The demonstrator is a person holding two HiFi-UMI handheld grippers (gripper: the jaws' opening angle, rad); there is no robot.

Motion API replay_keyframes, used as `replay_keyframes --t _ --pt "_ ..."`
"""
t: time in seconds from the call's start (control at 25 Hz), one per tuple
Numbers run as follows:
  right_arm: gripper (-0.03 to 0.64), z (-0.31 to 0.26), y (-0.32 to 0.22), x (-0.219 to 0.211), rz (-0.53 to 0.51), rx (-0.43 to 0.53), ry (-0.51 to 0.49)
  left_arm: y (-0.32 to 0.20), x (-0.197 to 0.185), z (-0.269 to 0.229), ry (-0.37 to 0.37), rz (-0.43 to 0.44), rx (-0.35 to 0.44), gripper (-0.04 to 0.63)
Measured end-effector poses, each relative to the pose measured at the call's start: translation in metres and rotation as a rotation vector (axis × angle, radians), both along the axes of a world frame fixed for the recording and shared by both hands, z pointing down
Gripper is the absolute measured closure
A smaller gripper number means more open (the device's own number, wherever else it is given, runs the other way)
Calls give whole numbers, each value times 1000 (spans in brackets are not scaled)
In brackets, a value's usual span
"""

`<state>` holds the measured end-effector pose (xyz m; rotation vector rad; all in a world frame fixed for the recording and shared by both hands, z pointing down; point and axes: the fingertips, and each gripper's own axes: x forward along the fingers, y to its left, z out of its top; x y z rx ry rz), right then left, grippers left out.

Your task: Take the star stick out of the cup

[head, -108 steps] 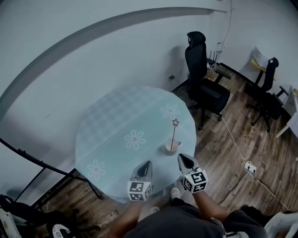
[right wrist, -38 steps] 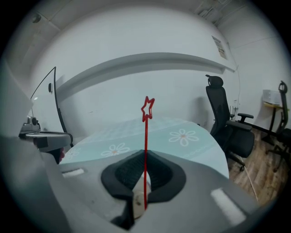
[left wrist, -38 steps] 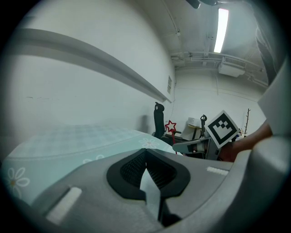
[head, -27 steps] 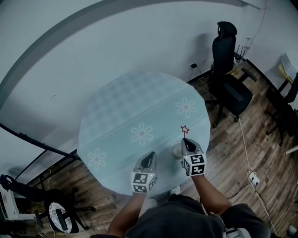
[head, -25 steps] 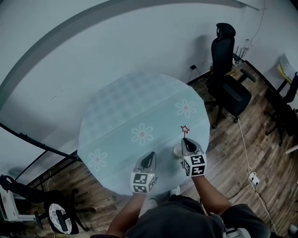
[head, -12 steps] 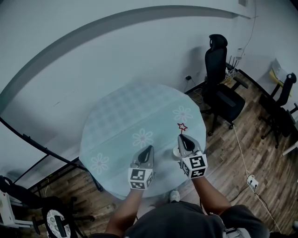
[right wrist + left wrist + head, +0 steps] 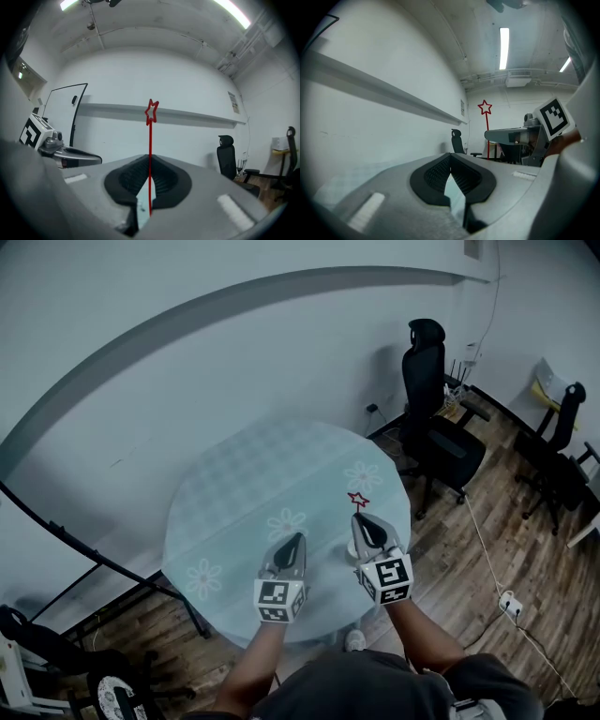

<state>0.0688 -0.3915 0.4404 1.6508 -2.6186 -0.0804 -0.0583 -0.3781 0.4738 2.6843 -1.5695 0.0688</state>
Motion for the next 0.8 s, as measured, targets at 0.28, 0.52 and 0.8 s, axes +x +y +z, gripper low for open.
replay_keyframes --t 0.28,0.52,0.8 --pt "607 11 8 -3 12 -28 6 10 -1 2 -20 13 7 591" --pt "607 18 13 -5 15 -33 11 15 -2 8 -9 18 -10 591" --pt "607 27 16 -1 20 -41 20 18 4 13 -2 26 -25 591"
